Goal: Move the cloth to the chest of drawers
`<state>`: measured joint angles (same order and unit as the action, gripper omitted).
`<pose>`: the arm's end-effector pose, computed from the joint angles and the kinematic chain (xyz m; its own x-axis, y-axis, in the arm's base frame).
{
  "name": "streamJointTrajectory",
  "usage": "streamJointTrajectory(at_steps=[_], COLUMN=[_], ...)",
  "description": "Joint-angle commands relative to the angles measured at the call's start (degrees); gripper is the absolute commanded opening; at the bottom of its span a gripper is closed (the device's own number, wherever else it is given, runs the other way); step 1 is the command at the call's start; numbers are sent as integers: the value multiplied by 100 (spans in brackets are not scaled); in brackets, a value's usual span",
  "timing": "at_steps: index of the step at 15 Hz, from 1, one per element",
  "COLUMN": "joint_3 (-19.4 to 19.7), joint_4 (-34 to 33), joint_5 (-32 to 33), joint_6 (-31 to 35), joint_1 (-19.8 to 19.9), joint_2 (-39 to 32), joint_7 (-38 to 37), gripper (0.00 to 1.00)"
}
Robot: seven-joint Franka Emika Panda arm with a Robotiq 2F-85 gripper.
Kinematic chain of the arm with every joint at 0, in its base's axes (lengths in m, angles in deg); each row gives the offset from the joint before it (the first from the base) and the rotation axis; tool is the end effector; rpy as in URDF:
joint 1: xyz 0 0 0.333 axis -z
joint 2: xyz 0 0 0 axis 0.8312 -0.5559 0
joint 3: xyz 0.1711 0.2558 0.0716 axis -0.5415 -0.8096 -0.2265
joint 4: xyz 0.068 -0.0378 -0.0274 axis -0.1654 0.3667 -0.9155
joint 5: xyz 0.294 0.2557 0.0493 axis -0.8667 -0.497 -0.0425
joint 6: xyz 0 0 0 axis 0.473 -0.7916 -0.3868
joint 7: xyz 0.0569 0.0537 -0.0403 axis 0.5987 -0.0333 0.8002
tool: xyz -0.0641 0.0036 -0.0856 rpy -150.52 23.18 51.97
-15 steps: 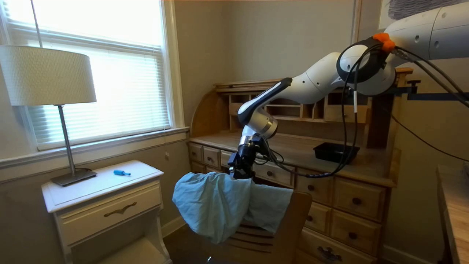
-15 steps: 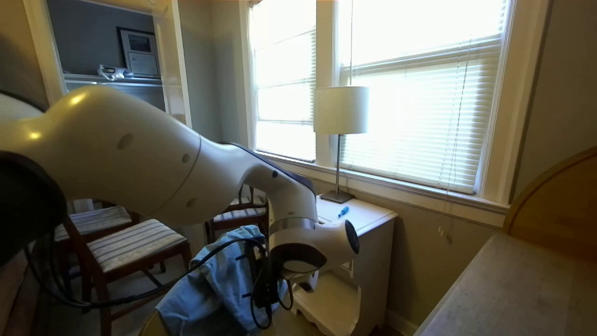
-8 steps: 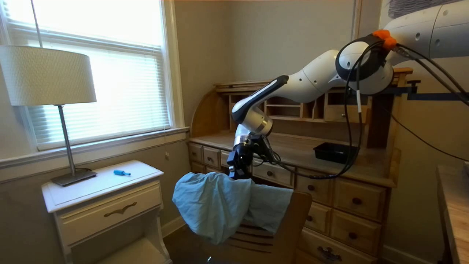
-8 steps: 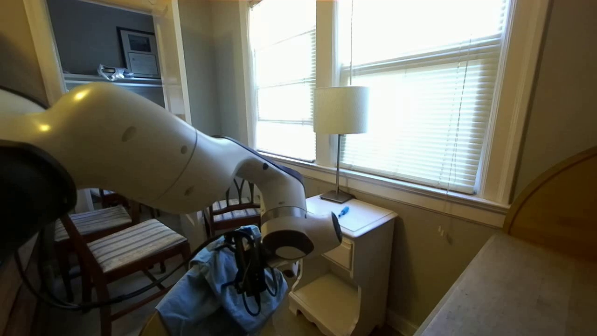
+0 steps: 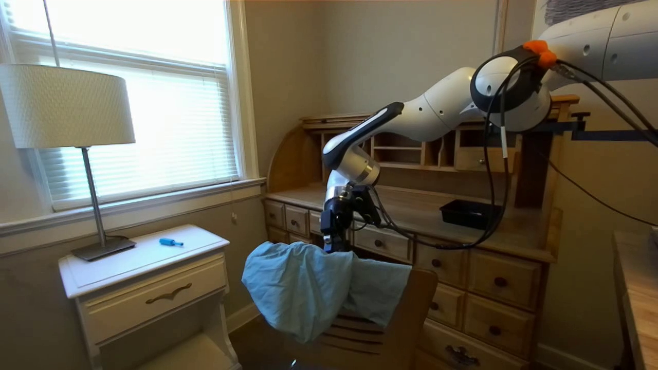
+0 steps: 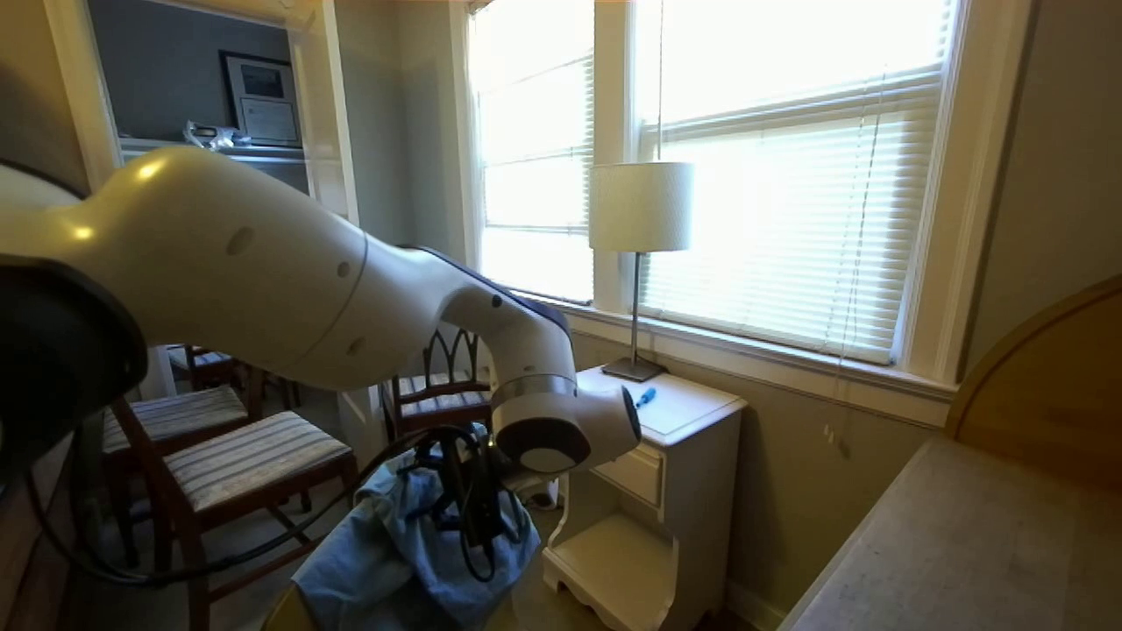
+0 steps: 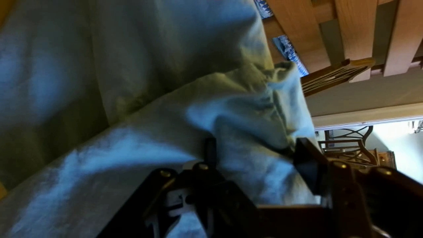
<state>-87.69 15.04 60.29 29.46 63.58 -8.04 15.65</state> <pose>0.6931 0.0885 0.0142 0.8603 0.4143 -0.2971 -0.0125 -0.5655 -0.8247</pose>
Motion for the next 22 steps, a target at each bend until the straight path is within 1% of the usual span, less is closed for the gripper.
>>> streamJointTrajectory(at_steps=[1,5,6,9,13,15,18,19,22], joint_3=[54,90,99,207,611,745,890,1057,1319], joint_4=[-170,-158,-168,-267,-786,-1022,-1346,-1159,-1238], joint_5=[66,58,58,86,352,497,736,672,718], joint_6=[-138,-82,-80,76,645,967,1529,1818,2513], joint_1=[-56,-50,-41,-17,64,77,28,-19,-103], joint_2=[-69,-62,-61,-63,-112,-121,-130,45,156], joint_7=[97,68,59,-115,-553,-760,-1140,-1216,-1625], gripper=[31,2,0,0,1,1,1,1,1])
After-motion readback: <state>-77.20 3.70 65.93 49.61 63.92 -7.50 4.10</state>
